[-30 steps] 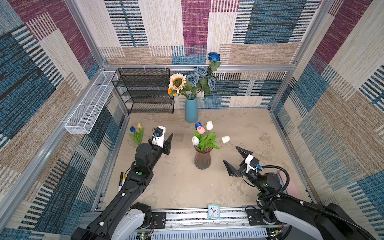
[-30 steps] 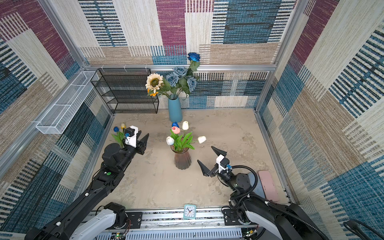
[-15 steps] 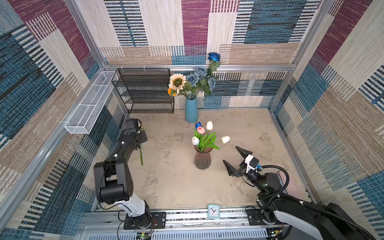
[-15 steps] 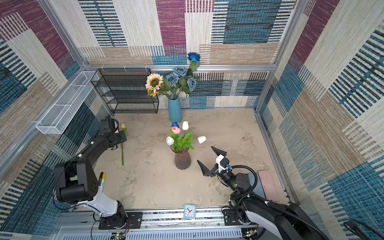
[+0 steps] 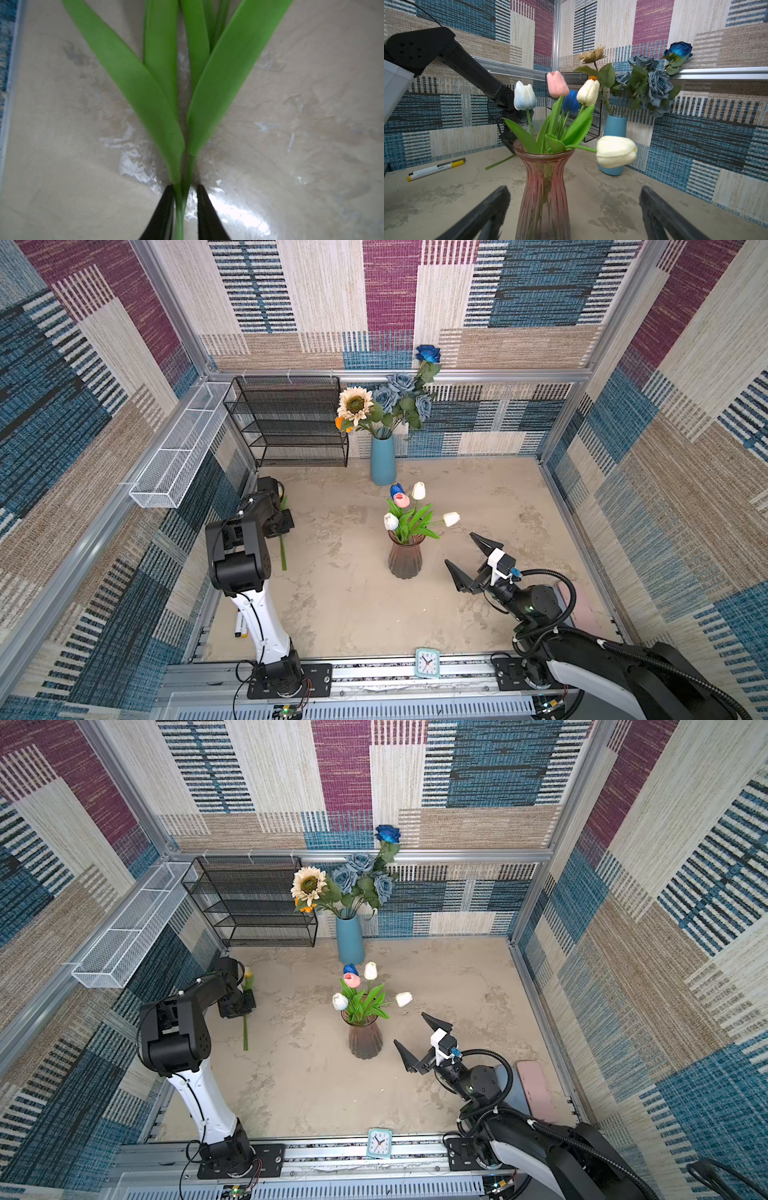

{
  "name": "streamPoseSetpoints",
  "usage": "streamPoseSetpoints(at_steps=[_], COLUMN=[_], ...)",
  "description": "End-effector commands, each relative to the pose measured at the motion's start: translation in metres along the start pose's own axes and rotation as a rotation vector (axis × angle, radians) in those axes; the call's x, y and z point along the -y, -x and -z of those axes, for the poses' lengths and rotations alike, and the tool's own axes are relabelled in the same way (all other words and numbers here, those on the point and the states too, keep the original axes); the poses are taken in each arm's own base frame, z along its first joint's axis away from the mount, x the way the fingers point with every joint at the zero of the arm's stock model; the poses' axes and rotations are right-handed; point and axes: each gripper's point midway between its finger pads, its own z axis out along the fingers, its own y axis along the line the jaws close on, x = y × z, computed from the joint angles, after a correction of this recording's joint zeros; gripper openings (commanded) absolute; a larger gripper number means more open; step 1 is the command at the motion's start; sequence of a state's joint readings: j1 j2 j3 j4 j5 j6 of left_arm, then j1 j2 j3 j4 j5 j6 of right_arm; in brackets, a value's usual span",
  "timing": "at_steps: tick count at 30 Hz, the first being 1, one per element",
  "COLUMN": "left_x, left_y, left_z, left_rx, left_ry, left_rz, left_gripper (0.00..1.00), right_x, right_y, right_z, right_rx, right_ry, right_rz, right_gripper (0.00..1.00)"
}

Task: Arrange the flowers into the vase
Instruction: 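Move the left gripper back to the loose blue and yellow tulips, then grasp the blue and yellow tulip stems with the left gripper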

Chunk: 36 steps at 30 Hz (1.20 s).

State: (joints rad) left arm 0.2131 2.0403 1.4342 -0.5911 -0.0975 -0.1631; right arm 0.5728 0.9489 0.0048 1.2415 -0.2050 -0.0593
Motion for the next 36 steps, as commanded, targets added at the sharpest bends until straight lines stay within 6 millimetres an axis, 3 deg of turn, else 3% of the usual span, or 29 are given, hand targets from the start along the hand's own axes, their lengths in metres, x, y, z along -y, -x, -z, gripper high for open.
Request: streamPoseSetpoints(at_steps=[1, 4, 7, 14, 17, 20, 22, 23, 30, 36], left_x=[0.001, 0.011, 0.029, 0.103, 0.135, 0.154, 0.168, 0.173, 0.175, 0.169], left_y=[-0.013, -0.016, -0.023, -0.049, -0.061, -0.068, -0.071, -0.071, -0.067, -0.076], left_z=[-0.002, 0.005, 0.017, 0.058, 0.077, 0.09, 0.094, 0.095, 0.098, 0.078], left_rx=[-0.053, -0.042, -0.019, 0.075, 0.105, 0.117, 0.121, 0.122, 0.151, 0.085], left_ry=[-0.005, -0.023, -0.059, -0.23, -0.299, -0.345, -0.39, -0.402, -0.401, -0.34], left_rz=[-0.032, -0.049, -0.067, -0.115, -0.143, -0.146, -0.15, -0.152, -0.152, -0.187], left_gripper=[0.11, 0.01, 0.0, 0.0, 0.01, 0.02, 0.12, 0.12, 0.14, 0.2], right_x=[0.002, 0.001, 0.001, 0.0, 0.0, 0.0, -0.001, -0.001, -0.001, -0.002], right_y=[0.009, 0.008, 0.009, 0.008, 0.008, 0.009, 0.009, 0.009, 0.01, 0.01], right_z=[-0.002, -0.003, -0.002, -0.003, -0.003, -0.003, -0.003, -0.003, -0.002, -0.003], right_rx=[0.034, 0.032, 0.033, 0.03, 0.03, 0.031, 0.032, 0.033, 0.034, 0.033], right_ry=[-0.008, -0.003, -0.001, 0.004, 0.006, 0.006, 0.01, 0.012, 0.01, 0.013], right_rz=[0.012, 0.008, 0.009, 0.007, 0.005, 0.005, 0.005, 0.004, 0.007, 0.006], right_gripper=[1.0, 1.0, 1.0, 1.0, 1.0, 1.0, 1.0, 1.0, 1.0, 1.0])
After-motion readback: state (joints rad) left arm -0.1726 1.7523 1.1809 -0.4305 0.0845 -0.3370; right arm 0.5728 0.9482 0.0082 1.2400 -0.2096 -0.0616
